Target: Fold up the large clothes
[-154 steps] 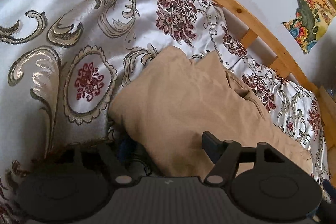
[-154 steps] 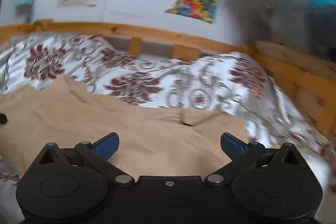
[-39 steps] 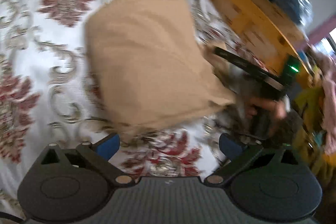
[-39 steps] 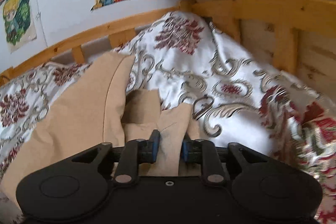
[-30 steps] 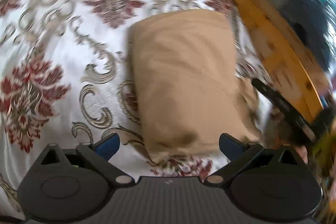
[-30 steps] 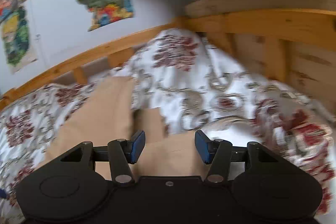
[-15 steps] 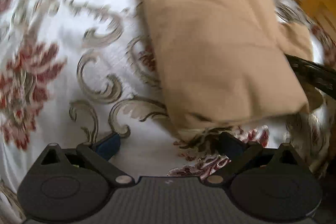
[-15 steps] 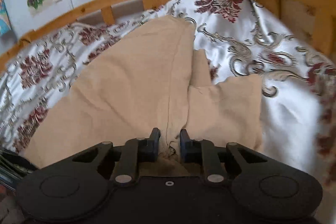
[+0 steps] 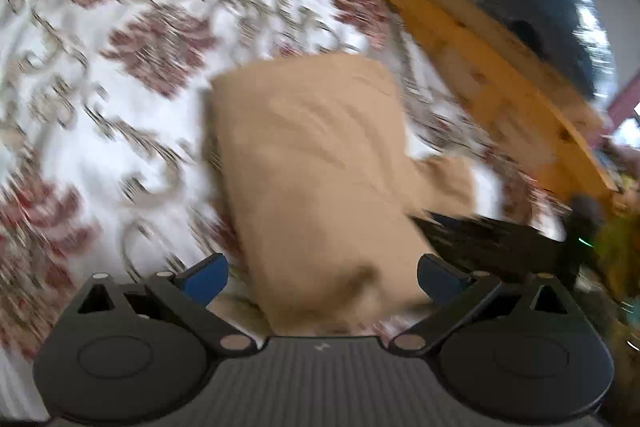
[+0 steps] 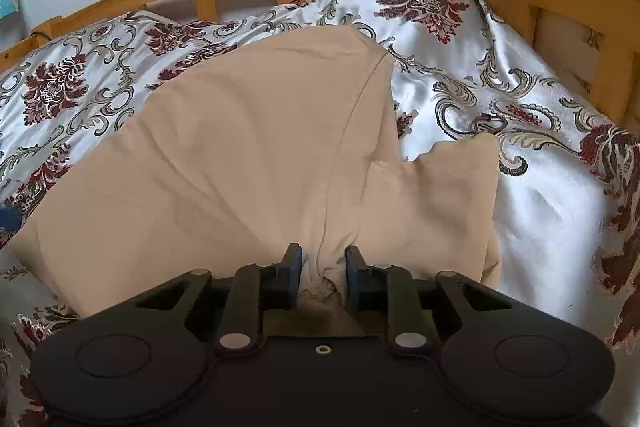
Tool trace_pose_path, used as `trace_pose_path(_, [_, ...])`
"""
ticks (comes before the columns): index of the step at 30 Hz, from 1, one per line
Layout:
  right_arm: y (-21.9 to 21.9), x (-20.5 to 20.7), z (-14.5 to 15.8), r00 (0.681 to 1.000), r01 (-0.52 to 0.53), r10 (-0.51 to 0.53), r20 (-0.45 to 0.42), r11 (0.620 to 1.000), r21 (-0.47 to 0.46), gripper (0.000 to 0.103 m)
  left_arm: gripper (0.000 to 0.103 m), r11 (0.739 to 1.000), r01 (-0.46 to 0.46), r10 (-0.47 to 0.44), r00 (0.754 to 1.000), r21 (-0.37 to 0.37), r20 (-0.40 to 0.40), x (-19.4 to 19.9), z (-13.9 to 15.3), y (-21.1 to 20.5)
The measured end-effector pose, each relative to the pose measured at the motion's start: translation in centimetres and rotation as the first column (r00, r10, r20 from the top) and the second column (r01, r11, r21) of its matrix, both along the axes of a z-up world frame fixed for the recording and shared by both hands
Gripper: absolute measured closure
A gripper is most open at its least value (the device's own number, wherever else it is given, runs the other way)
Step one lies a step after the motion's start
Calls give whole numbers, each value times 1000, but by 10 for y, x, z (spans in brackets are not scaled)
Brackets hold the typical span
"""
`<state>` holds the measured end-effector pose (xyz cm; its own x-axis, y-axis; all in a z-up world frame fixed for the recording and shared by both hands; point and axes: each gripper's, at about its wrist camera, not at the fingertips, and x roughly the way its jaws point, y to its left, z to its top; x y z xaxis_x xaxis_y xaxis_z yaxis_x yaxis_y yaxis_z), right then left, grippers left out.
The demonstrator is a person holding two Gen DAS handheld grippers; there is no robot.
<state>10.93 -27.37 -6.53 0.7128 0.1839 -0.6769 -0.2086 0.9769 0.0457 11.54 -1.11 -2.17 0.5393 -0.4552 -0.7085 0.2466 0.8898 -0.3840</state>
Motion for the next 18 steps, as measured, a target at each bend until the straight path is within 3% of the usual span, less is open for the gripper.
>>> trace_pose_path(2, [-3, -3, 12, 999, 1, -2, 50, 1000, 9, 67, 1, 998, -37, 36, 999, 59, 25, 16, -7, -1])
trace_pose_path(4, [-6, -11, 32, 983, -21, 18, 183, 1000, 14, 40, 1, 996, -26, 22, 999, 88, 41, 27, -17, -1])
trace_pose_path(5, [-6, -14, 42, 964, -29, 26, 263, 1000, 5, 22, 0, 997, -11, 8, 999, 77, 43, 31, -22, 0])
trace_pose_path(6, [-6, -15, 50, 947, -38, 36, 319, 999, -1, 16, 0, 998, -4, 1, 999, 58, 46, 32, -25, 1])
trace_pose_path(8, [-2, -1, 64, 926, -59, 67, 370, 998, -32, 17, 0, 999, 3, -5, 999, 41, 48, 30, -29, 2])
trace_pose_path(12, [10, 57, 70, 940, -74, 78, 332, 997, -24, 15, 0, 999, 16, -16, 1000, 29, 20, 31, -38, 1])
trace_pose_path(14, [18, 95, 59, 966, -71, 75, 248, 997, -26, 15, 0, 1000, -3, 3, 1000, 28, 2, 32, -44, -1])
trace_pose_path(16, [24, 133, 35, 993, -74, 79, 86, 996, -58, 15, 0, 999, -17, 17, 1000, 30, 12, 29, -46, -1])
trace_pose_path(18, [23, 148, 16, 998, -54, 57, 33, 995, -87, 9, 0, 999, -32, 31, 999, 41, 31, 23, -47, -3])
